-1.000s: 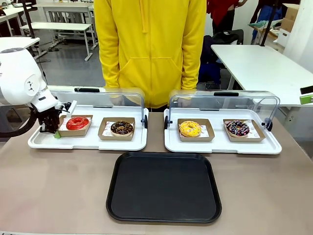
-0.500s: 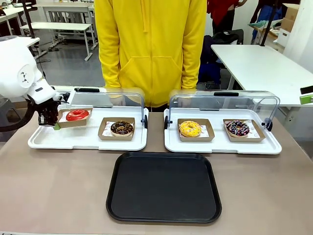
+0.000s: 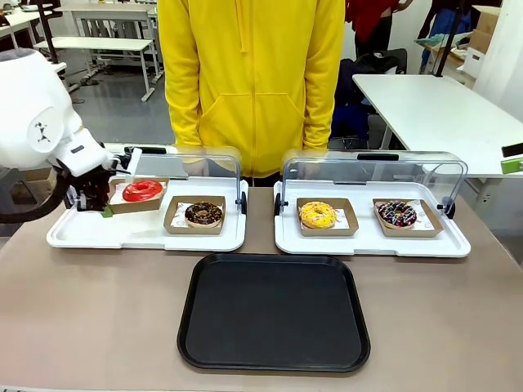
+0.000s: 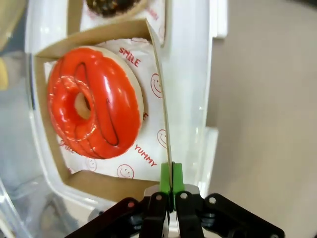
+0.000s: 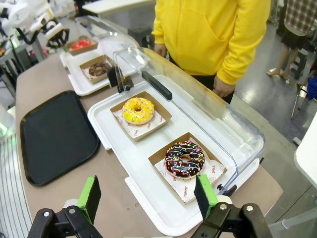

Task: Move the first donut from the left to the tray.
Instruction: Pick up the Paper togo box containing the Donut indicated by the person and place it on the Handle tray.

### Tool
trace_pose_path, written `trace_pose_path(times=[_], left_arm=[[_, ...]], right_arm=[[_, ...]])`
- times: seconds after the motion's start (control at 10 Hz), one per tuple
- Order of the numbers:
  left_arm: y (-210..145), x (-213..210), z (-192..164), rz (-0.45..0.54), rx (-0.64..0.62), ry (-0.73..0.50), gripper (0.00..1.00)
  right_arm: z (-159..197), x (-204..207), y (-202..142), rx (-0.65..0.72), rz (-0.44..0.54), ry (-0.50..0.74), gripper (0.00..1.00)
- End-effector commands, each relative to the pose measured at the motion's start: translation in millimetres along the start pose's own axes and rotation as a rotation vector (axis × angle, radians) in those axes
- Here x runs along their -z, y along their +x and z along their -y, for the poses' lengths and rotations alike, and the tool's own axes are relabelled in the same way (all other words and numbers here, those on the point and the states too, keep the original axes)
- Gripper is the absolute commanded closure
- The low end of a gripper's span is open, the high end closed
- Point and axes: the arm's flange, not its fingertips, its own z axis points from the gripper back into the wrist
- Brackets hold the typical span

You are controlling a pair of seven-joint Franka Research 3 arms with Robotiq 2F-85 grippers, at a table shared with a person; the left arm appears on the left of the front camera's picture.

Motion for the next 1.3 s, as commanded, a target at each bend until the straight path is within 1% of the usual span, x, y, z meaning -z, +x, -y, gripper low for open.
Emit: trace_pose_path(times=[0.0,0.3,0.5,0.6,1.1,1.2], left_arm=[[29.5,-4.7,28.0,-0.038,-0.014,0.054,0.98],[75.1,-19.0,66.8,-0.029,-0.002,0.111,0.98],[94.0,-30.9,91.3,-0.051,0.010,0.097,0.98],[83.8,-20.5,66.6,-0.015,0.016,0.084,0.98],[83.8,-20.5,66.6,-0.015,0.016,0.084,0.98],[82.6,-19.1,69.1,-0.016,-0.007,0.067,0.98]], right_arm=[[1.7,1.6,1.5,-0.010,0.035,-0.002,0.00],[1.7,1.6,1.5,-0.010,0.035,-0.002,0.00],[1.7,1.6,1.5,-0.010,0.035,-0.002,0.00],[1.7,1.6,1.5,-0.010,0.035,-0.002,0.00],[1.7,1.6,1.5,-0.010,0.035,-0.002,0.00],[1.7,1.6,1.5,-0.010,0.035,-0.002,0.00]])
